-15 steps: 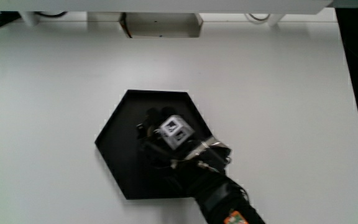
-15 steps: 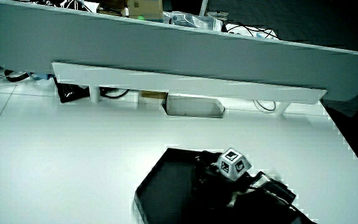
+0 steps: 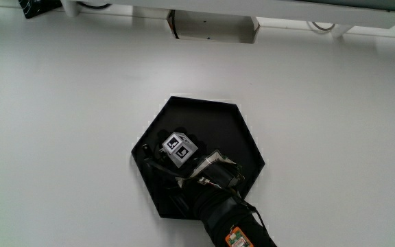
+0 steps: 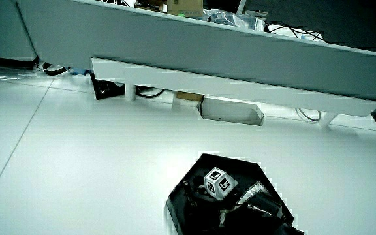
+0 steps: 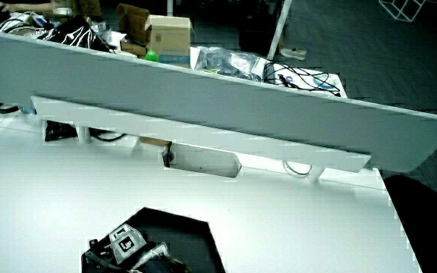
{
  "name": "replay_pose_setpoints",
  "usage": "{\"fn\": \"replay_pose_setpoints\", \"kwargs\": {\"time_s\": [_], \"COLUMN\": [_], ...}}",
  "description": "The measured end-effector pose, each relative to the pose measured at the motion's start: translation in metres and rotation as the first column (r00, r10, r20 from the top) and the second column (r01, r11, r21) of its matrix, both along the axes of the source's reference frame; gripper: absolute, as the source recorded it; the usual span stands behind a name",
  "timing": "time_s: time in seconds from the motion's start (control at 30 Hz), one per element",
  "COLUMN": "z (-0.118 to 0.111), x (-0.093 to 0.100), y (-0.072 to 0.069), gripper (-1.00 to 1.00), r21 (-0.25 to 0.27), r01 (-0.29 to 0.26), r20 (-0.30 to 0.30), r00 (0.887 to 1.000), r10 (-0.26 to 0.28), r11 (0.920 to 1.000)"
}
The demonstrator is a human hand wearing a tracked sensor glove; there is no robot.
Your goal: Place black tape into plate
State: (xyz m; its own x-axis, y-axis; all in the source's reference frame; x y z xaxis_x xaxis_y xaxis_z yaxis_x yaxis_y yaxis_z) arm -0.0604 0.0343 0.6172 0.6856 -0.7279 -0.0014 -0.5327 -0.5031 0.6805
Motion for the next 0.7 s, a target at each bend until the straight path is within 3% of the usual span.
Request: {"fn": "replay_pose_setpoints", "kwargs": {"time_s": [0.03,0.1,0.2,0.23,0.3,0.47,0.5,0.6,0.63,0.7], "z": [-0.001,0.012,0.013,0.015,0.016,0.012,0.014,0.003,-0.001,-0.006], "x": [-0.001,-0.007,-0.006,-0.004,0.001,0.017,0.021,0.029,0.032,0.039], "y": [0.000,0.006,0.009,0.009,0.008,0.011,0.013,0.018,0.020,0.025], "gripper": [0.00,0.00,0.00,0.00,-0.15,-0.54,-0.62,-0.85,-0.92,-1.00], "r21": [0.000,-0.021,-0.044,-0.058,-0.068,-0.046,-0.065,-0.061,-0.035,-0.028], "r01": [-0.005,0.032,0.033,0.029,0.018,-0.036,-0.044,-0.064,-0.078,-0.102], "r20": [-0.006,-0.076,-0.097,-0.079,-0.087,0.012,0.021,0.124,0.157,0.177], "r00": [1.000,0.997,0.995,0.996,0.996,0.999,0.999,0.990,0.984,0.978], "r10": [0.005,-0.033,-0.037,-0.033,-0.024,0.037,0.045,0.071,0.082,0.105], "r11": [1.0000,0.9993,0.9985,0.9979,0.9975,0.9983,0.9969,0.9961,0.9964,0.9944]}}
